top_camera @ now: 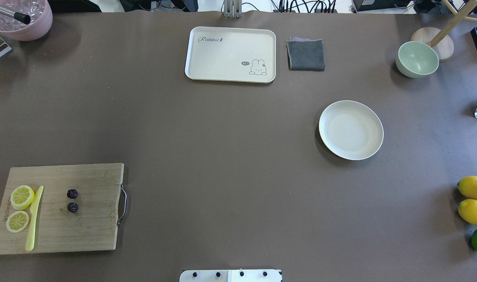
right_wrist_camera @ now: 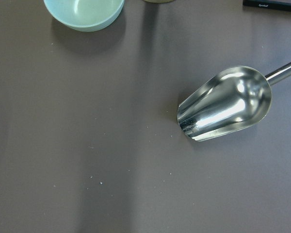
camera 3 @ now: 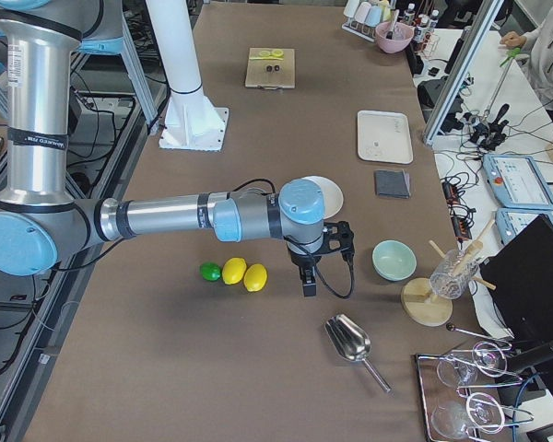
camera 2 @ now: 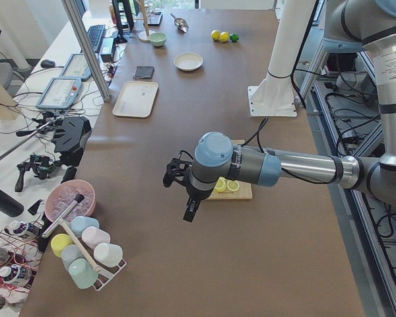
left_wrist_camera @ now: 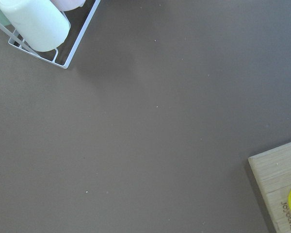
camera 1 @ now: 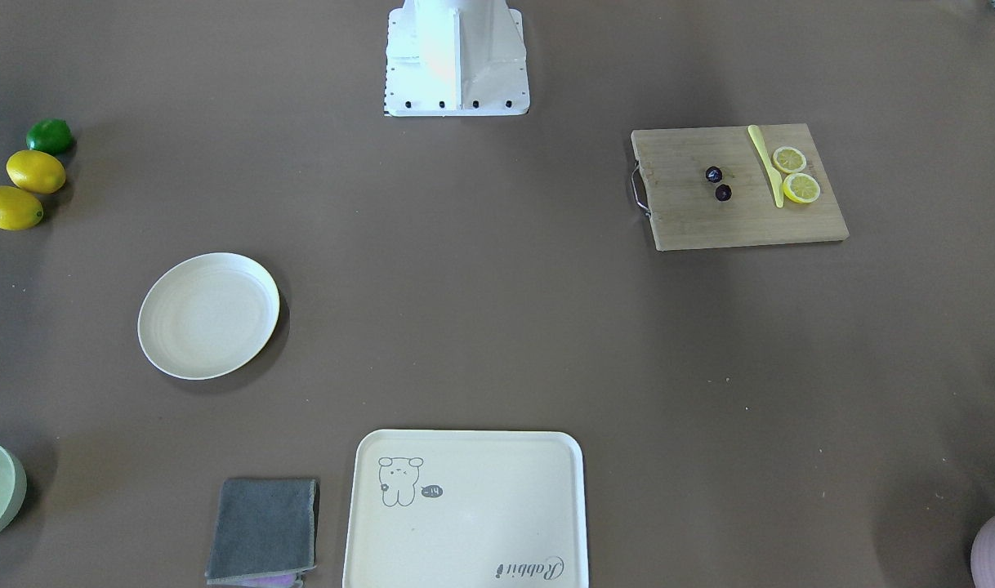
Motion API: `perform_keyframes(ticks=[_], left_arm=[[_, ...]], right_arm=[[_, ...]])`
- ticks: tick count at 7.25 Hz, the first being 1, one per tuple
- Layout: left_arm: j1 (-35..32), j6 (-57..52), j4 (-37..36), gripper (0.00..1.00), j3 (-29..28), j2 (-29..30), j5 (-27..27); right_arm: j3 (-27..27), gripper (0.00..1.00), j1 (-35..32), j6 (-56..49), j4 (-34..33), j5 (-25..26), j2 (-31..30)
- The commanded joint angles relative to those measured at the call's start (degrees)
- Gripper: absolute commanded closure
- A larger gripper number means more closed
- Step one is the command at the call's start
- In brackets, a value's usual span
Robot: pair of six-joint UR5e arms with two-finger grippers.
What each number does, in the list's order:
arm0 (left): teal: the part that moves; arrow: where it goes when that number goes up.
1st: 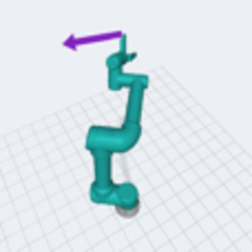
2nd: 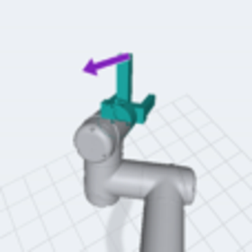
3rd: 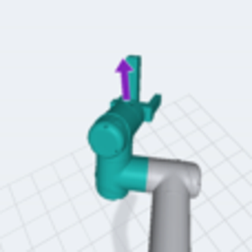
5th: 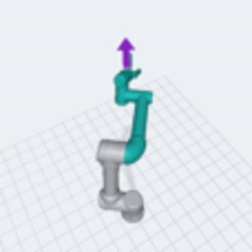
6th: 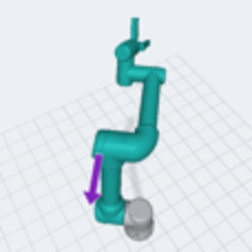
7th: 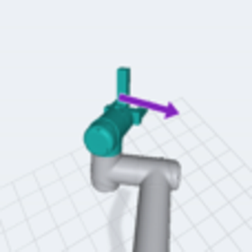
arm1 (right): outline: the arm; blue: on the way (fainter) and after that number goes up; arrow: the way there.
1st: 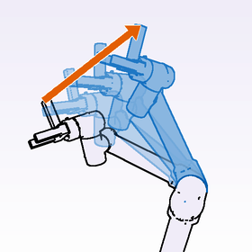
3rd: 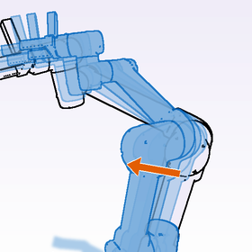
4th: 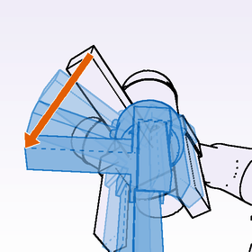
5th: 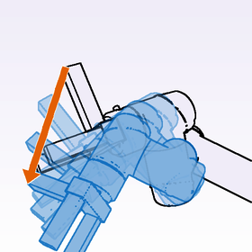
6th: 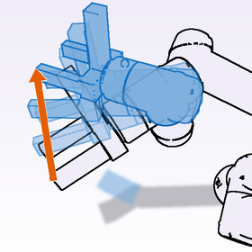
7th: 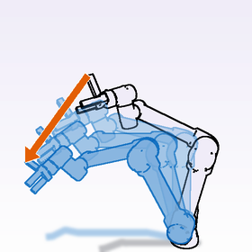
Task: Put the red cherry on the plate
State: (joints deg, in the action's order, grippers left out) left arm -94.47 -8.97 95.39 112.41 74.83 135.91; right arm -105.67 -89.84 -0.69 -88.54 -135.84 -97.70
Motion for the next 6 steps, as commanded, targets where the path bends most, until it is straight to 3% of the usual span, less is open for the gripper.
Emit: perform_keyframes(ticks=[1, 6], left_arm=[[2.8, 1.1, 0.1, 0.02, 0.8, 1.0, 0.1], [3.7, 0.5, 0.8, 0.02, 4.2, -0.4, -0.4]], right_arm=[[-2.9, 0.00, 0.1, 0.1, 0.1, -0.7, -3.2], [-2.5, 0.00, 0.1, 0.8, 2.1, -0.6, -4.3]])
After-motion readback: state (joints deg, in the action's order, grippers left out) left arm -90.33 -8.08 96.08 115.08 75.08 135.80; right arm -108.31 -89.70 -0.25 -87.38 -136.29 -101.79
